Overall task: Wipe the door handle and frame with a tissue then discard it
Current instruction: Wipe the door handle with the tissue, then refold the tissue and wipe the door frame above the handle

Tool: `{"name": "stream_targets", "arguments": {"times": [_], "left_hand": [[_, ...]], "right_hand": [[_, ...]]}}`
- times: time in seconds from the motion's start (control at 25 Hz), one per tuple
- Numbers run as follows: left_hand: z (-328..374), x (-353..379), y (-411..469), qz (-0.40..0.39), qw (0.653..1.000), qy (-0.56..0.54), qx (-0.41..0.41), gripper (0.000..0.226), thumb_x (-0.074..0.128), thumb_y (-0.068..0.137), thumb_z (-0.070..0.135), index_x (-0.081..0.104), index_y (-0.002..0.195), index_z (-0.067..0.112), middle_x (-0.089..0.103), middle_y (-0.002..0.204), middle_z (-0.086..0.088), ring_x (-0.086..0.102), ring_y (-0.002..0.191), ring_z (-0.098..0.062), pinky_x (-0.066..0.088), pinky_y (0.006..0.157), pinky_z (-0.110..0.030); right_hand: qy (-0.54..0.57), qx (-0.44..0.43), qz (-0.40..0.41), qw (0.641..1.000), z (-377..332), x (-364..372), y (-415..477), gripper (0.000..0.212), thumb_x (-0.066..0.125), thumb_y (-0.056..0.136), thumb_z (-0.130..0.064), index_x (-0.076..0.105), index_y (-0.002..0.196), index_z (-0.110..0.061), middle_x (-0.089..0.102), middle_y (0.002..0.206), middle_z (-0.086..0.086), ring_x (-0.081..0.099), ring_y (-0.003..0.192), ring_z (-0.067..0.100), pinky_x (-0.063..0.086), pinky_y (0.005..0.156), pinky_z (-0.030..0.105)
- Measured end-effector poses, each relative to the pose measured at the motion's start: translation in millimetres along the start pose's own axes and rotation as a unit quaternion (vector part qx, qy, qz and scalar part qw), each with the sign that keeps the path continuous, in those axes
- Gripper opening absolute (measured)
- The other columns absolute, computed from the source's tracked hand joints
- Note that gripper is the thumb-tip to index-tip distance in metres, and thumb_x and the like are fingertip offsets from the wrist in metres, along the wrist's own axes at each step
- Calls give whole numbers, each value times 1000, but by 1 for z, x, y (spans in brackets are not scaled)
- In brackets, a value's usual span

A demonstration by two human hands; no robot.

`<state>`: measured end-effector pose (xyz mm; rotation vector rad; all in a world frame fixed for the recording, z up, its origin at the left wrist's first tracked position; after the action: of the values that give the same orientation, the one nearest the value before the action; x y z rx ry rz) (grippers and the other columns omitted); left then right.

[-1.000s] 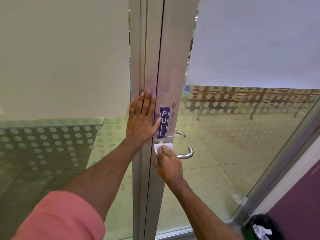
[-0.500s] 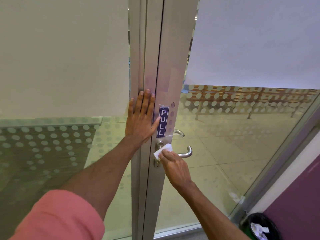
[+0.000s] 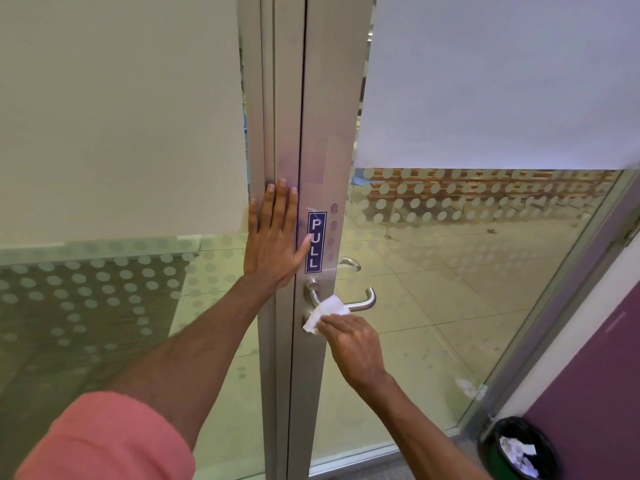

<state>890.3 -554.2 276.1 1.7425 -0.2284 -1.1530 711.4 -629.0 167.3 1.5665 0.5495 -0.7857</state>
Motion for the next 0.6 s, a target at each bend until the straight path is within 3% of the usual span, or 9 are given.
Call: {"name": "stream_targets", "arguments": {"times": [0.12,0.2,0.28,0.4,0.48,0.6], "left_hand": [[16,-1,-50,-13,992,-122,-10,71,42,97,44,24,154,5,18,162,-15,16,150,-31,9,124,-42],[34,3,-111,-55,963,-246,-95,55,44,98,39,44,142,7,46,145,-11,43,135,-27,38,111,-39],[52,10,-171,-121,887,-377,-238,33,49,100,30,55,127,11,62,120,-2,60,113,-20,49,89,-27],[73,20,-232,-213,739,-486,-415,21,55,99,24,58,118,14,68,114,-1,64,102,-7,46,77,-8],[83,22,-252,-255,660,-522,-477,21,58,98,23,59,118,17,69,111,2,63,97,1,46,73,-8],[91,23,-264,-258,584,-565,-522,20,59,97,13,61,117,11,73,101,2,69,89,-4,52,69,-11]], "right_hand": [[116,160,56,979,-9,8,-25,19,78,73,-10,74,84,-25,75,85,-9,68,69,15,53,56,22],[222,297,26,928,-18,20,-39,12,73,82,-17,76,91,-24,76,86,-9,68,71,11,55,63,25],[294,391,-26,872,-25,33,-53,12,71,85,-20,77,96,-18,76,84,-5,69,73,8,58,71,33],[330,454,-60,826,-33,48,-76,12,73,85,-18,77,95,-14,76,82,-3,69,74,6,58,76,33],[330,464,-85,818,-38,55,-88,13,73,84,-17,77,96,-13,76,84,-1,70,76,9,58,78,31],[358,436,-133,815,-38,59,-97,15,71,85,-15,77,99,-15,77,87,0,71,77,7,57,76,26]]}}
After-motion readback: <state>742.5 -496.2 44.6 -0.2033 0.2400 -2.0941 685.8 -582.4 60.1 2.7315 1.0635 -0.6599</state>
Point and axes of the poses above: each hand's wrist, its own y-axis towards the middle knuckle, its own x-axis out of the palm, z = x × y, the point moved 1 cm from there along y, towards the middle knuckle
